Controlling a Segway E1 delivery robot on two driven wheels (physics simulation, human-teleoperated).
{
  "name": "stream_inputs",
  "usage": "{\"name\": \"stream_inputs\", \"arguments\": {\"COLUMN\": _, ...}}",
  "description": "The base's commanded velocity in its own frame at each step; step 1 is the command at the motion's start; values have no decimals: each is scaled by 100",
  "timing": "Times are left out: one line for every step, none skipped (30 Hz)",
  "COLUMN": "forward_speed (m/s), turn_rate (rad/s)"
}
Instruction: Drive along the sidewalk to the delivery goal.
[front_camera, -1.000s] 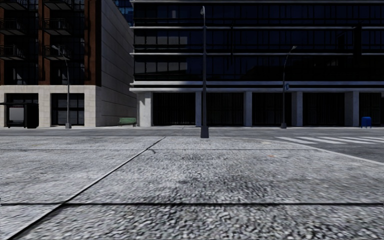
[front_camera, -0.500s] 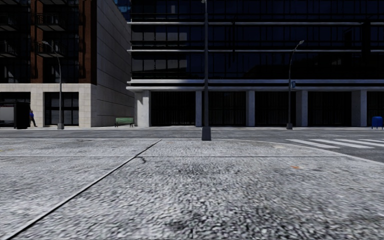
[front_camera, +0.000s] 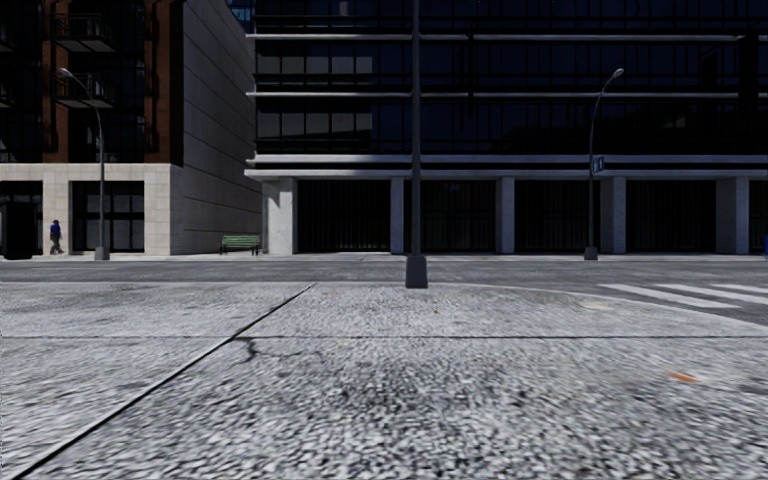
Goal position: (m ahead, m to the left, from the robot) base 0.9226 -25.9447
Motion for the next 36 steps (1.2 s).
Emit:
{"name": "stream_inputs", "arguments": {"forward_speed": 200, "turn_rate": -27}}
{"name": "stream_inputs", "arguments": {"forward_speed": 200, "turn_rate": -27}}
{"name": "stream_inputs", "arguments": {"forward_speed": 200, "turn_rate": -27}}
{"name": "stream_inputs", "arguments": {"forward_speed": 200, "turn_rate": -30}}
{"name": "stream_inputs", "arguments": {"forward_speed": 200, "turn_rate": -37}}
{"name": "stream_inputs", "arguments": {"forward_speed": 200, "turn_rate": -39}}
{"name": "stream_inputs", "arguments": {"forward_speed": 200, "turn_rate": -40}}
{"name": "stream_inputs", "arguments": {"forward_speed": 200, "turn_rate": -40}}
{"name": "stream_inputs", "arguments": {"forward_speed": 200, "turn_rate": -40}}
{"name": "stream_inputs", "arguments": {"forward_speed": 200, "turn_rate": -40}}
{"name": "stream_inputs", "arguments": {"forward_speed": 200, "turn_rate": -40}}
{"name": "stream_inputs", "arguments": {"forward_speed": 200, "turn_rate": -40}}
{"name": "stream_inputs", "arguments": {"forward_speed": 200, "turn_rate": -40}}
{"name": "stream_inputs", "arguments": {"forward_speed": 200, "turn_rate": -40}}
{"name": "stream_inputs", "arguments": {"forward_speed": 200, "turn_rate": -40}}
{"name": "stream_inputs", "arguments": {"forward_speed": 200, "turn_rate": -44}}
{"name": "stream_inputs", "arguments": {"forward_speed": 200, "turn_rate": -47}}
{"name": "stream_inputs", "arguments": {"forward_speed": 200, "turn_rate": -48}}
{"name": "stream_inputs", "arguments": {"forward_speed": 200, "turn_rate": -49}}
{"name": "stream_inputs", "arguments": {"forward_speed": 200, "turn_rate": -49}}
{"name": "stream_inputs", "arguments": {"forward_speed": 200, "turn_rate": -49}}
{"name": "stream_inputs", "arguments": {"forward_speed": 200, "turn_rate": -49}}
{"name": "stream_inputs", "arguments": {"forward_speed": 200, "turn_rate": -49}}
{"name": "stream_inputs", "arguments": {"forward_speed": 200, "turn_rate": -49}}
{"name": "stream_inputs", "arguments": {"forward_speed": 200, "turn_rate": -49}}
{"name": "stream_inputs", "arguments": {"forward_speed": 200, "turn_rate": -49}}
{"name": "stream_inputs", "arguments": {"forward_speed": 200, "turn_rate": -51}}
{"name": "stream_inputs", "arguments": {"forward_speed": 200, "turn_rate": -51}}
{"name": "stream_inputs", "arguments": {"forward_speed": 200, "turn_rate": -52}}
{"name": "stream_inputs", "arguments": {"forward_speed": 200, "turn_rate": -52}}
{"name": "stream_inputs", "arguments": {"forward_speed": 200, "turn_rate": -52}}
{"name": "stream_inputs", "arguments": {"forward_speed": 200, "turn_rate": -52}}
{"name": "stream_inputs", "arguments": {"forward_speed": 200, "turn_rate": -52}}
{"name": "stream_inputs", "arguments": {"forward_speed": 200, "turn_rate": -52}}
{"name": "stream_inputs", "arguments": {"forward_speed": 200, "turn_rate": -52}}
{"name": "stream_inputs", "arguments": {"forward_speed": 200, "turn_rate": -52}}
